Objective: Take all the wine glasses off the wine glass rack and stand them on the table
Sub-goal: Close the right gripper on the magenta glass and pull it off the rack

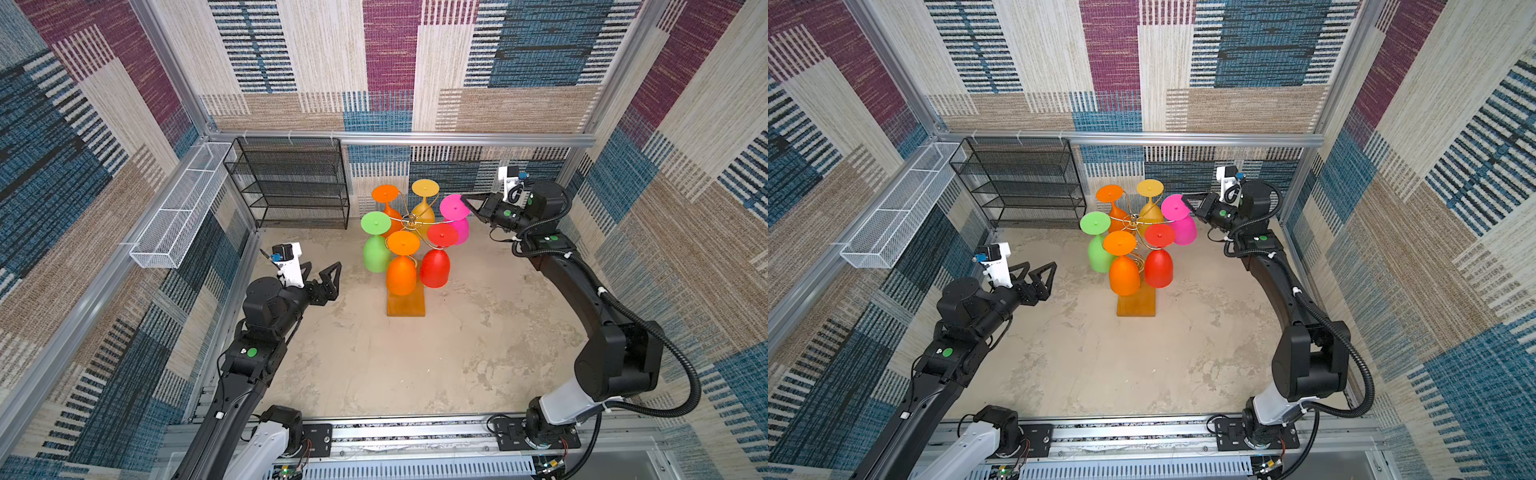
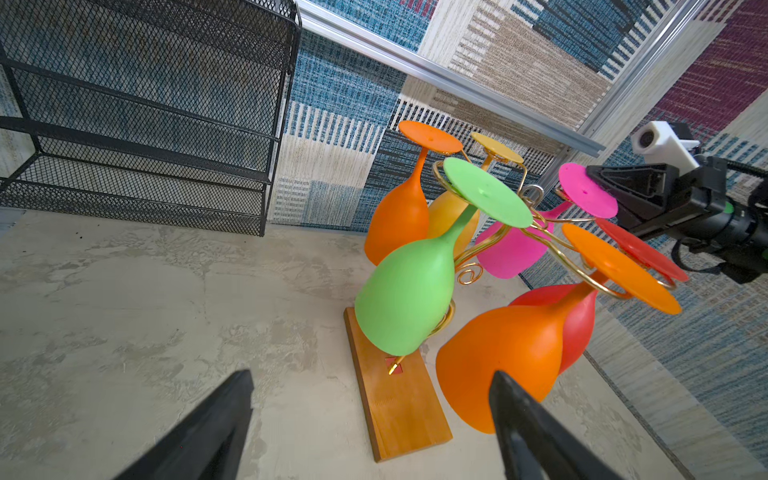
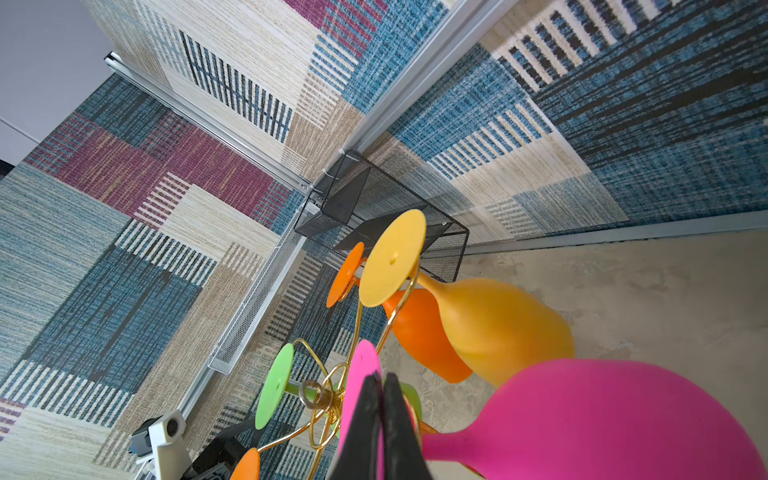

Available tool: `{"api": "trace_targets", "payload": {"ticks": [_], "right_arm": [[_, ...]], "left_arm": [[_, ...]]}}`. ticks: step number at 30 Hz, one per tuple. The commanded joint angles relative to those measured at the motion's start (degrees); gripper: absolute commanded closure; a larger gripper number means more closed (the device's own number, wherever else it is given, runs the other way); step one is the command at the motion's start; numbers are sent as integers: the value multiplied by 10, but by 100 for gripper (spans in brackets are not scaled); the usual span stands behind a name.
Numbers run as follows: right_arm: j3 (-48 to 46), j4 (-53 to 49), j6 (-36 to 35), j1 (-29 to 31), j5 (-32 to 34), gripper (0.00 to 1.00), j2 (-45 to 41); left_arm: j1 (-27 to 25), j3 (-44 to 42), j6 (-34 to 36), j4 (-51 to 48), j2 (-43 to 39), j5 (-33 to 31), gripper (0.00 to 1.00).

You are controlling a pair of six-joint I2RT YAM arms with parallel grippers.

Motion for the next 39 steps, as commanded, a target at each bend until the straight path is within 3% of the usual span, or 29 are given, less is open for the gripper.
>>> {"api": "trace_targets", "payload": {"ticks": [1, 14, 39], "right_arm": [[-10, 41, 40, -4, -30, 100, 0], [-38, 156, 153, -21, -89, 100, -11], [-66, 117, 137, -6, -95, 100, -47]], "left_arm": [[0, -1, 16, 17, -2, -1, 9], [0, -3, 15, 16, -2, -1, 9], [0, -2, 4, 26, 7, 11, 9]]}}
